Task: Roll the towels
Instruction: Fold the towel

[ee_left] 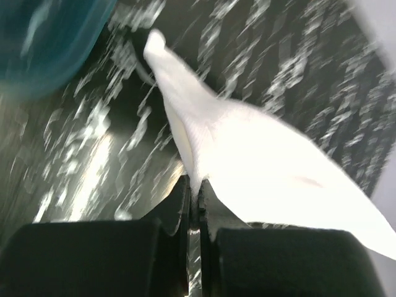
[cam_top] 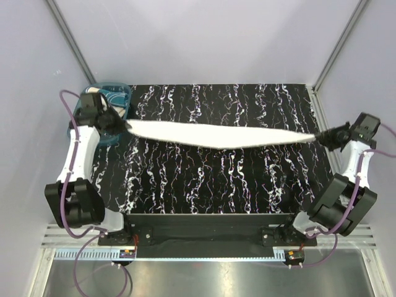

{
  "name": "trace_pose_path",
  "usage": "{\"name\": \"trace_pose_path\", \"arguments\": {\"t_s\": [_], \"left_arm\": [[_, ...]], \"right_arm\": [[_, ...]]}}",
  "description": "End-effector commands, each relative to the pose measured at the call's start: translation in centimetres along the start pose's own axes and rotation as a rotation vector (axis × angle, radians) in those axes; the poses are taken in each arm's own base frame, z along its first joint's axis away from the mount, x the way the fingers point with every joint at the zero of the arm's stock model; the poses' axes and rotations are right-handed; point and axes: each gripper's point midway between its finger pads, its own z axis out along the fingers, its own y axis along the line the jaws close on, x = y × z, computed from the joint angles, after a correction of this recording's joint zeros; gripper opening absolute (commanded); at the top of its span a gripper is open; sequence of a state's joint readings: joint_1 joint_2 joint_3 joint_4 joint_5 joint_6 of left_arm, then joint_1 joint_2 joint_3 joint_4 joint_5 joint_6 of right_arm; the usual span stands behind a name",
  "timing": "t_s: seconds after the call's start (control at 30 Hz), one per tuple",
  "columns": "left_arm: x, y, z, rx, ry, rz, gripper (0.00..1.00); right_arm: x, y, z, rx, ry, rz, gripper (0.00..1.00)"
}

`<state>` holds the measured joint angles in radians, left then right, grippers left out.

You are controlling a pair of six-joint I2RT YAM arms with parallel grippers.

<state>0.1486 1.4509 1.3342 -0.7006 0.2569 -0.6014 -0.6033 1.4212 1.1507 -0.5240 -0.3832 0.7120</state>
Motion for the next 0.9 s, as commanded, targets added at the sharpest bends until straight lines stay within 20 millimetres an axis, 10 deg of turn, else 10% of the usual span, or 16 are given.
{"name": "trace_pose_path", "arguments": {"t_s": [0.0, 0.27, 0.53, 0.67, 0.87], "left_arm": [[2.7, 3.2, 0.9, -0.034, 0.019, 0.004, 0.00], [9.5, 11.0, 2.8, -0.167, 0.186, -0.076, 0.02], [9.8, 11.8, 2.2, -0.179, 0.175, -0.083, 0.70], [9.9, 11.5, 1.8, -0.159, 0.162, -0.079, 0.84], [9.5, 10.4, 0.7, -0.101, 0.114, -0.044, 0.87]], "right_arm": [[1.8, -5.3, 1.1, 0.096, -0.037, 0.029, 0.00], [3.5, -10.8, 2.0, 0.228, -0.001, 0.078, 0.00], [3.4, -11.6, 1.7, 0.259, 0.002, 0.045, 0.00], [2.9, -9.0, 0.9, 0.152, -0.013, 0.006, 0.00], [4.7, 1.2, -1.0, -0.121, 0.015, -0.237, 0.00]]}}
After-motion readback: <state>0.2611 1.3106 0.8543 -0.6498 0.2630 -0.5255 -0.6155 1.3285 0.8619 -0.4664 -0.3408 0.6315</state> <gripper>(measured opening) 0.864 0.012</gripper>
